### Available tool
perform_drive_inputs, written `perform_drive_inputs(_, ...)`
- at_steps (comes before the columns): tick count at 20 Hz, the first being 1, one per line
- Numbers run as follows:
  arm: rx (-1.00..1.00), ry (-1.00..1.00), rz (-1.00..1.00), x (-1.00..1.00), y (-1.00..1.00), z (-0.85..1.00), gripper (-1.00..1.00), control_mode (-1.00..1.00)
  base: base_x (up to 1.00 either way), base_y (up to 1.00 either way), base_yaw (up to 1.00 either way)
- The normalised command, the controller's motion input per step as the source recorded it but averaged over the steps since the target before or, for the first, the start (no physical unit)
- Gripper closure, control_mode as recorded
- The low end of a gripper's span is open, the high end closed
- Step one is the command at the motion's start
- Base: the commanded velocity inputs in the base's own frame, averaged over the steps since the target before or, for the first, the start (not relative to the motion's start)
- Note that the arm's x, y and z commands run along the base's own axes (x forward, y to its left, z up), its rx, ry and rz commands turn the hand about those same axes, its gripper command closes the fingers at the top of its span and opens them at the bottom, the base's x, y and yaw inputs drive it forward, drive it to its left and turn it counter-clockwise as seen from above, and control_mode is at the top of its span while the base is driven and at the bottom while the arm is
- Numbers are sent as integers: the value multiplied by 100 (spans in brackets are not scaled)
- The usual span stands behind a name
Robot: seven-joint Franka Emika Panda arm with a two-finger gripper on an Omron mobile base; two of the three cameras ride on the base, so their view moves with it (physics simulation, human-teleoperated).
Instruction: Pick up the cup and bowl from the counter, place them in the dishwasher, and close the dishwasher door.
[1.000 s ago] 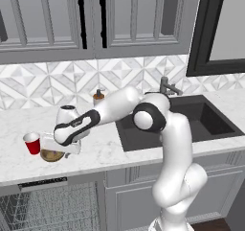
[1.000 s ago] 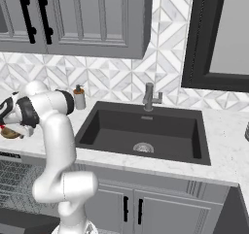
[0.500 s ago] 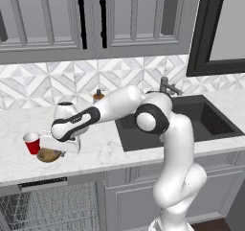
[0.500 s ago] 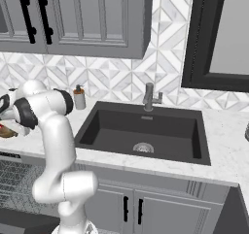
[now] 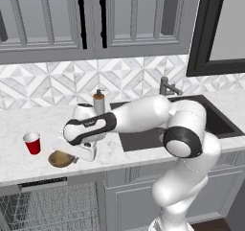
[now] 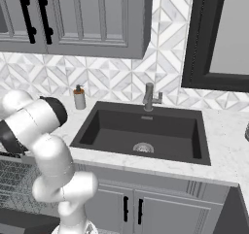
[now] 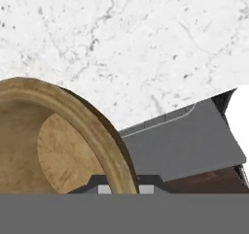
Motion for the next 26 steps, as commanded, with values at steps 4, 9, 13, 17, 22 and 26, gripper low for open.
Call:
perform_drive_inputs(4,13,3,-15,-100,0,9,100,-100,0,0,0)
perform_drive_inputs(9,9,25,-18,-97,2,19,100,-100,0,0,0)
perform_drive_inputs(13,1,55,-18,-79,12,19,100,-100,0,0,0)
perform_drive_inputs(17,-5,48,-15,-81,13,2,100,-100,0,0,0)
perform_drive_inputs(22,-26,24,-10,-57,23,-6,100,-100,0,0,0)
perform_drive_inputs(26,-49,4,-9,-39,35,-2,100,-100,0,0,0)
